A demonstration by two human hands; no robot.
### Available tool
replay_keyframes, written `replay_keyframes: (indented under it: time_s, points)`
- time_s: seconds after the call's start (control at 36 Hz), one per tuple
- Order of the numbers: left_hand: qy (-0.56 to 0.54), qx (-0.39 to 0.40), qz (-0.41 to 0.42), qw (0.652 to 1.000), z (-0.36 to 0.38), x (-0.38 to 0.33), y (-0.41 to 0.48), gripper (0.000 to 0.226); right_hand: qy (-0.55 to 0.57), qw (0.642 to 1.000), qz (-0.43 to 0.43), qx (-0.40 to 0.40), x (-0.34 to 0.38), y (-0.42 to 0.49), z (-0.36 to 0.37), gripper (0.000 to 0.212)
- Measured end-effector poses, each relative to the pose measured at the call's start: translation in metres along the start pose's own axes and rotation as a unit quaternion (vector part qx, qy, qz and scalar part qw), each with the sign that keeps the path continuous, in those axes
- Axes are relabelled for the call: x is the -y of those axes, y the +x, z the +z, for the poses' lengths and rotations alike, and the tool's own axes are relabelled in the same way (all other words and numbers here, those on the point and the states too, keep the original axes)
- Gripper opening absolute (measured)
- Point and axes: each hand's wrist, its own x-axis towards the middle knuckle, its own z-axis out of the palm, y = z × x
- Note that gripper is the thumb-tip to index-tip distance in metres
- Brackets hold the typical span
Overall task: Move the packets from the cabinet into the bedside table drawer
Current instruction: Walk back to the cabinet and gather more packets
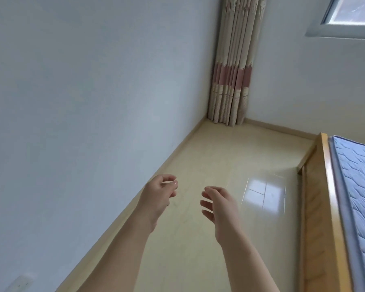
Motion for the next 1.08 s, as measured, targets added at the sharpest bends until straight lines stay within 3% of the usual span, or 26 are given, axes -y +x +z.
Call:
replay_keyframes:
  time_s: [0.36, 0.67, 0.92, 1.08]
  points:
    - [-0.033, 0.034, -0.015, 0.999, 0.07, -0.076, 0.249, 0.013, 0.011, 0.998, 0.0, -0.06, 0.103, 0.222, 0.01, 0.008]
    - [-0.01, 0.102, 0.055, 0.993, 0.163, -0.183, 0.491, 0.015, 0.045, 0.992, -0.022, -0.119, 0.23, 0.45, 0.022, 0.007]
    - [0.023, 0.219, 0.043, 0.975, 0.316, -0.242, 0.621, 0.016, 0.129, 0.965, -0.015, -0.229, 0.297, 0.579, -0.072, 0.008]
    - [0.037, 0.236, 0.028, 0.971, 0.422, -0.269, 0.692, 0.016, 0.148, 0.955, -0.011, -0.255, 0.34, 0.67, -0.152, 0.009]
